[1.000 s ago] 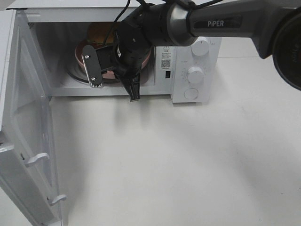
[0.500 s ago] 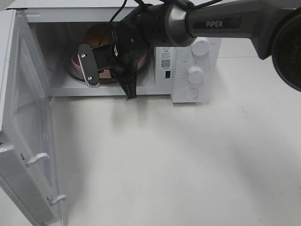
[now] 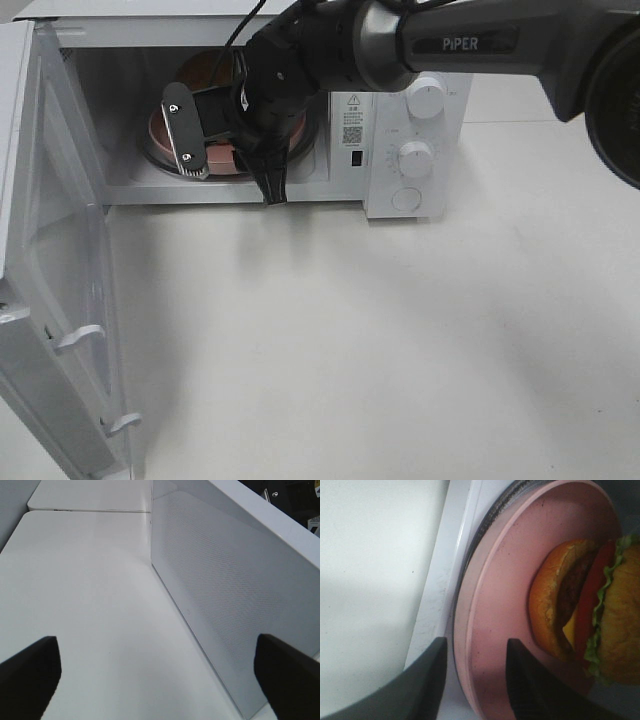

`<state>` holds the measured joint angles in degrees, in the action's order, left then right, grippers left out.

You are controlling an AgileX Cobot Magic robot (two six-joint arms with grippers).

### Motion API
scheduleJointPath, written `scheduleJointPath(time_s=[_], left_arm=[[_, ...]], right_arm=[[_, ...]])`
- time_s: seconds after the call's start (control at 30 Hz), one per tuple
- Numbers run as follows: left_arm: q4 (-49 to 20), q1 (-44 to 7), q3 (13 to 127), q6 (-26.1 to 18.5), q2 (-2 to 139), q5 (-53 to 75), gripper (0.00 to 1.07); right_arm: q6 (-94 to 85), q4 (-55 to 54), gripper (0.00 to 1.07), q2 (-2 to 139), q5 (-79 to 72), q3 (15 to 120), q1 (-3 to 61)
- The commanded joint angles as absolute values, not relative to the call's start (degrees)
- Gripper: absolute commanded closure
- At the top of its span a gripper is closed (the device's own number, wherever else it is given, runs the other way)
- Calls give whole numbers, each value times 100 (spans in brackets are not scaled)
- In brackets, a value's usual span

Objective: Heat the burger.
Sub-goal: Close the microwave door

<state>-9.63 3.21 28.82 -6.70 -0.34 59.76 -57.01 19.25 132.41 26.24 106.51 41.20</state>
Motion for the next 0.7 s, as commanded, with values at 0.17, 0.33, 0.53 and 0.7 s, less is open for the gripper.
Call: scheduleJointPath(time_s=[0.17,0.33,0.53,0.7], left_arm=[[-963,281,2865,-682,-138,5942,9],[-963,281,2865,-682,-138,5942,9],[-963,281,2865,-682,-138,5936,9],[-963,281,2865,-682,-138,5936,9]], right_arm=[[-5695,1610,58,13052,2699,10605,4137],[-5678,1604,46,12806,2676,10296,4137],[-5678,1358,40,12462,2607,9706,4137],[-5667,1295,40,12215,2498,9219,4137]])
